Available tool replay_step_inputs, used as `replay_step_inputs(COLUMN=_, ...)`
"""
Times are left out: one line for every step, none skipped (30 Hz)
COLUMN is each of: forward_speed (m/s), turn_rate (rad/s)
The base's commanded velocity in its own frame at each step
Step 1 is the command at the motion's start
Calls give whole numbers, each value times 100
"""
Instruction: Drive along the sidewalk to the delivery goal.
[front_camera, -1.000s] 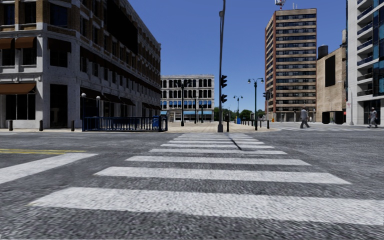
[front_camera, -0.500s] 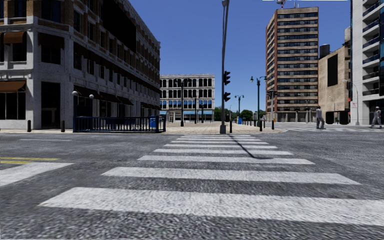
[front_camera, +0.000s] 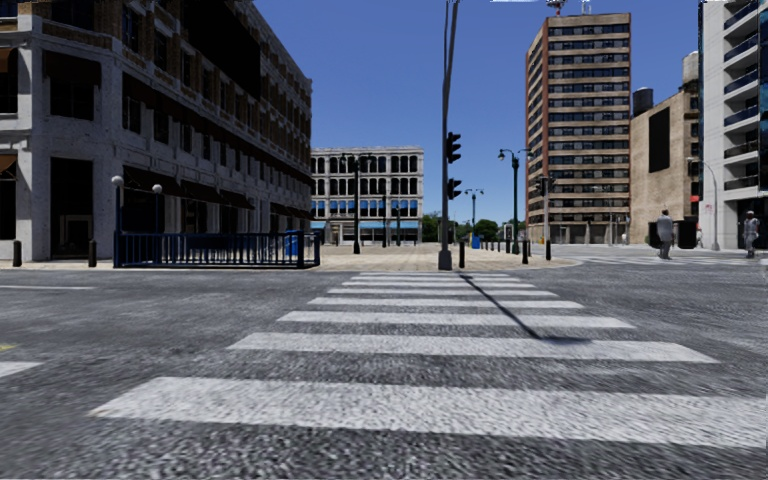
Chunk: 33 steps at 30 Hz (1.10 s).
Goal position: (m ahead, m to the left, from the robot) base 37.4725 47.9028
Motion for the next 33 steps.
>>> replay_step_inputs(forward_speed=199, turn_rate=-67)
replay_step_inputs(forward_speed=199, turn_rate=-22)
replay_step_inputs(forward_speed=199, turn_rate=0)
replay_step_inputs(forward_speed=199, turn_rate=0)
replay_step_inputs(forward_speed=199, turn_rate=0)
replay_step_inputs(forward_speed=199, turn_rate=0)
replay_step_inputs(forward_speed=199, turn_rate=0)
replay_step_inputs(forward_speed=199, turn_rate=0)
replay_step_inputs(forward_speed=199, turn_rate=0)
replay_step_inputs(forward_speed=199, turn_rate=0)
replay_step_inputs(forward_speed=199, turn_rate=0)
replay_step_inputs(forward_speed=199, turn_rate=0)
replay_step_inputs(forward_speed=199, turn_rate=0)
replay_step_inputs(forward_speed=199, turn_rate=0)
replay_step_inputs(forward_speed=199, turn_rate=0)
replay_step_inputs(forward_speed=199, turn_rate=0)
replay_step_inputs(forward_speed=199, turn_rate=0)
replay_step_inputs(forward_speed=199, turn_rate=0)
replay_step_inputs(forward_speed=199, turn_rate=0)
replay_step_inputs(forward_speed=199, turn_rate=0)
replay_step_inputs(forward_speed=199, turn_rate=0)
replay_step_inputs(forward_speed=199, turn_rate=0)
replay_step_inputs(forward_speed=199, turn_rate=0)
replay_step_inputs(forward_speed=199, turn_rate=0)
replay_step_inputs(forward_speed=199, turn_rate=0)
replay_step_inputs(forward_speed=199, turn_rate=0)
replay_step_inputs(forward_speed=199, turn_rate=0)
replay_step_inputs(forward_speed=199, turn_rate=0)
replay_step_inputs(forward_speed=199, turn_rate=0)
replay_step_inputs(forward_speed=199, turn_rate=0)
replay_step_inputs(forward_speed=199, turn_rate=0)
replay_step_inputs(forward_speed=199, turn_rate=0)
replay_step_inputs(forward_speed=199, turn_rate=0)
